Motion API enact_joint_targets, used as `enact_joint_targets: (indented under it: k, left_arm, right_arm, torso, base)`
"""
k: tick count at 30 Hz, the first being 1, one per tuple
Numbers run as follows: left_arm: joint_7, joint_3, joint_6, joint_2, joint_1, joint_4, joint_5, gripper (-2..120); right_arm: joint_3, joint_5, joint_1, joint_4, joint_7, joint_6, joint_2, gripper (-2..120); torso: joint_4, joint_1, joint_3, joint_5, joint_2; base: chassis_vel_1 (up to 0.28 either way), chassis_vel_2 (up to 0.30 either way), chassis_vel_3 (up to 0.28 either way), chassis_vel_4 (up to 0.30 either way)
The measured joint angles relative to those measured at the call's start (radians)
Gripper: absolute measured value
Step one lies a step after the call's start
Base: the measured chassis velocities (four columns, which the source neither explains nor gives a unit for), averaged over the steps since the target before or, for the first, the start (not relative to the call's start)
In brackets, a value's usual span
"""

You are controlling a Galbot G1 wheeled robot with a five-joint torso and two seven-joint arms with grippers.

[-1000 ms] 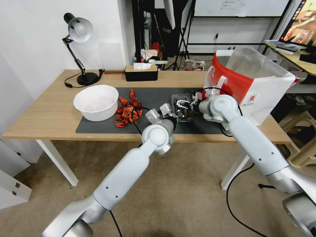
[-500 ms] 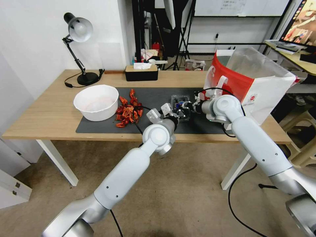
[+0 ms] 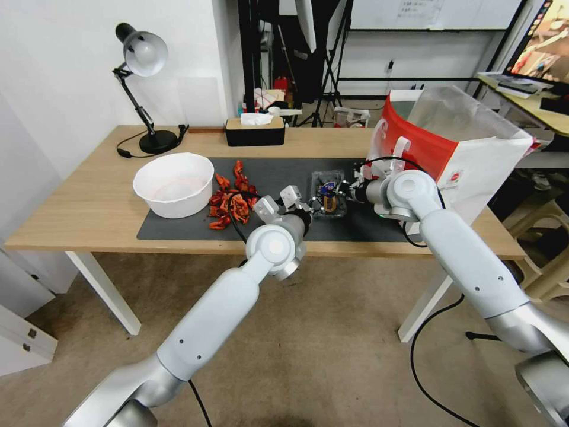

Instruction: Close the takeout container lid, then place the container into the takeout bag.

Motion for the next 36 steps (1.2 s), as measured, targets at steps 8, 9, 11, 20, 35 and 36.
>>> enact_joint_targets:
  k: [8, 9, 11, 20, 35, 36]
  left_arm:
    - [-0.002, -0.031, 0.011, 0.067, 0.045, -0.075, -0.009, 0]
    - [-0.002, -0.04, 0.013, 0.083, 0.056, -0.094, -0.01, 0]
    - [-0.003, -0.056, 0.015, 0.11, 0.078, -0.128, -0.01, 0]
    - [0.062, -0.135, 0.015, 0.235, 0.247, -0.302, 0.154, 1]
    - [0.165, -0.268, -0.037, 0.412, 0.608, -0.458, 0.663, 55]
    - [0.165, -0.268, -0.037, 0.412, 0.608, -0.458, 0.663, 55]
  right_arm:
    - [0.013, 0.016, 0.0, 0.008, 0.006, -0.001, -0.009, 0]
    - [0.015, 0.018, -0.001, 0.009, 0.004, -0.001, -0.011, 0]
    - [0.021, 0.02, -0.005, 0.009, 0.001, -0.001, -0.013, 0]
    - [0.025, 0.027, -0.011, 0.02, -0.007, -0.001, -0.004, 0]
    - [0.047, 0.046, -0.032, 0.067, 0.0, 0.0, -0.007, 0]
    - [0.047, 0.046, -0.032, 0.067, 0.0, 0.0, -0.007, 0]
  torso:
    - [0.0001, 0.0, 0.0, 0.0, 0.0]
    - [0.0, 0.0, 0.0, 0.0, 0.0]
    - [0.0001, 0.0, 0.0, 0.0, 0.0]
    - [0.0002, 0.0, 0.0, -0.0002, 0.0]
    - [-0.0004, 0.0, 0.0, 0.0002, 0.0]
    - [-0.0004, 0.0, 0.0, 0.0002, 0.0]
  base:
    - [0.0, 0.0, 0.0, 0.0]
    - [0.0, 0.0, 0.0, 0.0]
    - [0.0, 0.0, 0.0, 0.0]
    - [0.0, 0.0, 0.0, 0.0]
    - [0.0, 0.0, 0.0, 0.0]
    - [0.0, 0.0, 0.0, 0.0]
